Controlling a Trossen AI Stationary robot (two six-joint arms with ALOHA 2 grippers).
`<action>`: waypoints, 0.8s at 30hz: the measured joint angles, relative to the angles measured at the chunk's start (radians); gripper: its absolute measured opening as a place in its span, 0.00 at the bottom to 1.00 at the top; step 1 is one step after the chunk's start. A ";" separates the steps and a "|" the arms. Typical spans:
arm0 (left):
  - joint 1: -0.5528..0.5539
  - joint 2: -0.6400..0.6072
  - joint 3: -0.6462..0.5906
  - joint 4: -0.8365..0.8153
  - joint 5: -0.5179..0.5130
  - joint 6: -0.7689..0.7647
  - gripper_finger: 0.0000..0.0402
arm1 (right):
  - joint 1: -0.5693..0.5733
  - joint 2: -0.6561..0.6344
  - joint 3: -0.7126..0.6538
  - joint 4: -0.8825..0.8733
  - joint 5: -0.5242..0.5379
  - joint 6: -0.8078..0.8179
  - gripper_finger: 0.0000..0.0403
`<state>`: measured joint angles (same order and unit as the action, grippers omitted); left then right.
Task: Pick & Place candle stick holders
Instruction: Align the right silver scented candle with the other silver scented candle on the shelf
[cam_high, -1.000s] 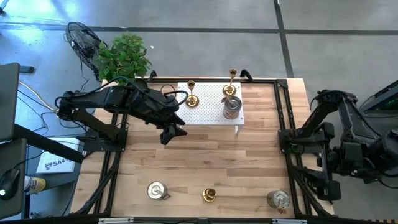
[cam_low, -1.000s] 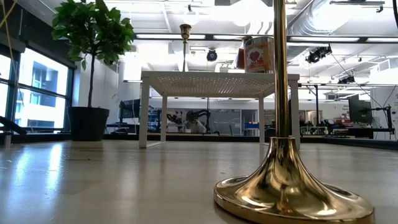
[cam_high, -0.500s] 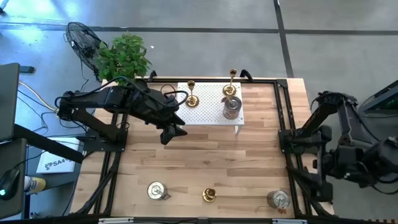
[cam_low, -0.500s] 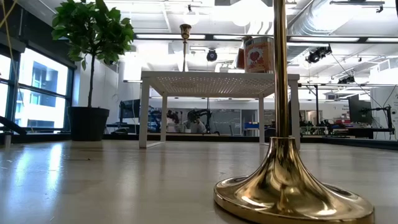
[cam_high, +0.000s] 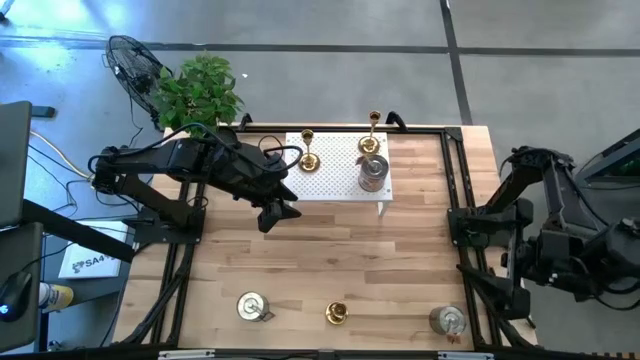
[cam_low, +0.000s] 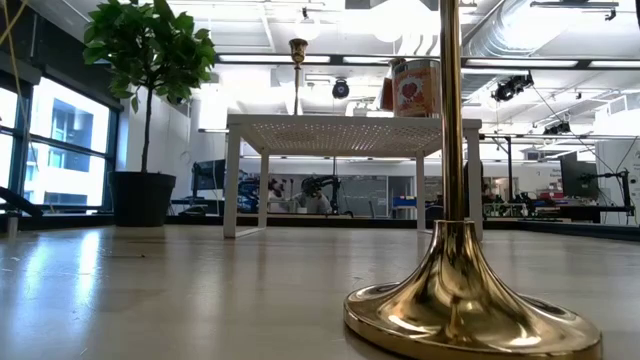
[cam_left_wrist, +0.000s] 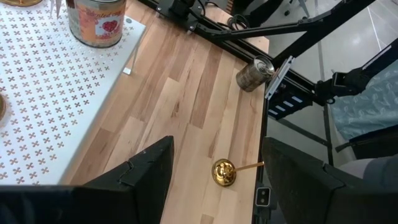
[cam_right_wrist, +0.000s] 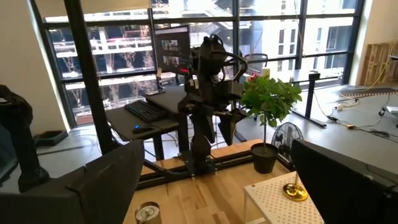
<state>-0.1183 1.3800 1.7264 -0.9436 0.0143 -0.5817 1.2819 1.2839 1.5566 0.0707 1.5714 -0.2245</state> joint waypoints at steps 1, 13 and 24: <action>0.000 0.000 0.000 0.000 0.000 0.000 0.60 | 0.000 0.000 0.000 0.000 0.000 0.001 0.99; 0.000 0.000 0.000 0.000 0.000 0.000 0.60 | -0.009 0.000 0.000 -0.004 0.000 0.013 0.99; 0.000 0.000 0.000 0.000 0.000 0.000 0.60 | -0.004 0.000 0.000 -0.014 -0.001 -0.047 0.99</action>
<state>-0.1184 1.3800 1.7264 -0.9436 0.0143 -0.5816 1.2777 1.2839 1.5566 0.0562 1.5707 -0.2714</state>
